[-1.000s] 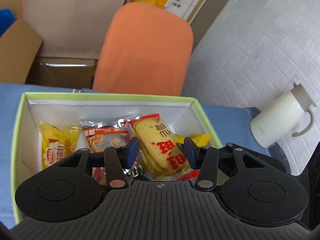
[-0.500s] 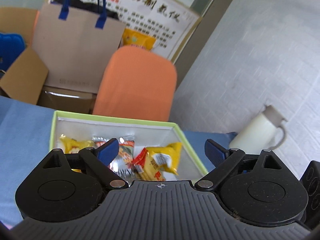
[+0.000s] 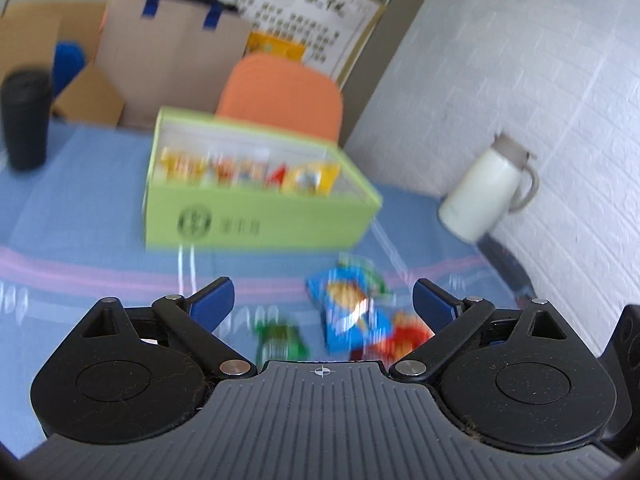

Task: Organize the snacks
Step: 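Grasp the brown cake packet with the left gripper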

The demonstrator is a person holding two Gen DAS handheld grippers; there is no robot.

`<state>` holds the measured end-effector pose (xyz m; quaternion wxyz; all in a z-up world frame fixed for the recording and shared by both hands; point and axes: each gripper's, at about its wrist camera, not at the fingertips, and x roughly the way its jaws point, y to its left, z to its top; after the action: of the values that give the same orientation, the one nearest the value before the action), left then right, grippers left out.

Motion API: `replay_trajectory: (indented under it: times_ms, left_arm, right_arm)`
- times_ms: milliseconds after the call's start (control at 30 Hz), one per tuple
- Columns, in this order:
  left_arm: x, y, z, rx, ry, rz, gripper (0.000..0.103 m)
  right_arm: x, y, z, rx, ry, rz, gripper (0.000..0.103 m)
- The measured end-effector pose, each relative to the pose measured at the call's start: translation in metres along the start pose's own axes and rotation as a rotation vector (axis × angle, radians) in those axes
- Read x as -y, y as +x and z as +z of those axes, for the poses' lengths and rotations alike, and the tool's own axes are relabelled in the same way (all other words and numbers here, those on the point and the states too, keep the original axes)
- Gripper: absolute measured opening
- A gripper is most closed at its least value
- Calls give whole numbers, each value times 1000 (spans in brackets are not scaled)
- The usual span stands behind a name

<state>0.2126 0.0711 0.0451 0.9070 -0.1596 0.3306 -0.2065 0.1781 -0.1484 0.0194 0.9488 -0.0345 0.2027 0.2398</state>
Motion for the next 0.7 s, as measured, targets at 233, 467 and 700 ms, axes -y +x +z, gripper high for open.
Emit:
replay_trajectory:
  times_ms: [233, 467, 700]
  left_arm:
    - [-29, -2, -57, -40, -185, -34, 87]
    - [-33, 10, -45, -73, -154, -39, 87]
    - [-31, 41, -48, -191, -107, -32, 48]
  right_arm:
    - [-26, 3, -40, -55, 141, 29, 103]
    - [-34, 25, -39, -86, 144, 44, 103]
    - [-33, 50, -35, -122, 150, 38, 102]
